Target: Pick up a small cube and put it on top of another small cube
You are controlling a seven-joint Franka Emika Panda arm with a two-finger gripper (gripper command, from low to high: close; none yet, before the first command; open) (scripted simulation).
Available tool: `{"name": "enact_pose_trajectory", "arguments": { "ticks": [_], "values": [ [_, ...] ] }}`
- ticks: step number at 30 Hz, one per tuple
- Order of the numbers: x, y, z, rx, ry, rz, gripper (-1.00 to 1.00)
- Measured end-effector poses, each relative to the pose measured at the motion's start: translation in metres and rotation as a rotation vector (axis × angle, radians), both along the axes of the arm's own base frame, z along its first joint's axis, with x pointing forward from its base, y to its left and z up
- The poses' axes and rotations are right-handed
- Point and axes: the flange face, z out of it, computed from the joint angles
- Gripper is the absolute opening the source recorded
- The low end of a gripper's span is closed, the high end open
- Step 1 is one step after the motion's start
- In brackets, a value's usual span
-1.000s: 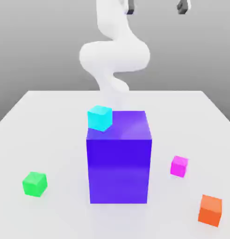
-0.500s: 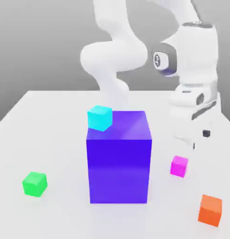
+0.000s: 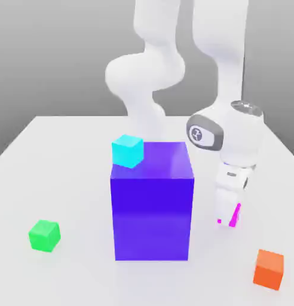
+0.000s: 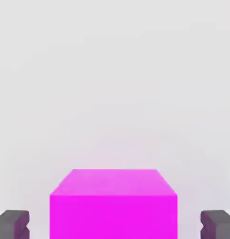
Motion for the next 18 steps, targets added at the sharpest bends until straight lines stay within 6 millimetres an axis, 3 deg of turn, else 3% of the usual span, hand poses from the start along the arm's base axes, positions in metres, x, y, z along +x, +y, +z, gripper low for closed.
{"name": "enact_pose_trajectory", "arguments": {
  "ticks": [5, 13, 15, 18],
  "values": [
    [0.000, 0.000, 0.001, -0.001, 0.000, 0.001, -1.00],
    [0.000, 0.001, 0.057, -0.002, -0.001, 0.005, -1.00],
    [0.004, 0.012, 0.070, 0.004, -0.002, -0.015, -1.00],
    [0.064, -0.011, 0.095, 0.047, -0.018, -0.222, -1.00]
  ]
}}
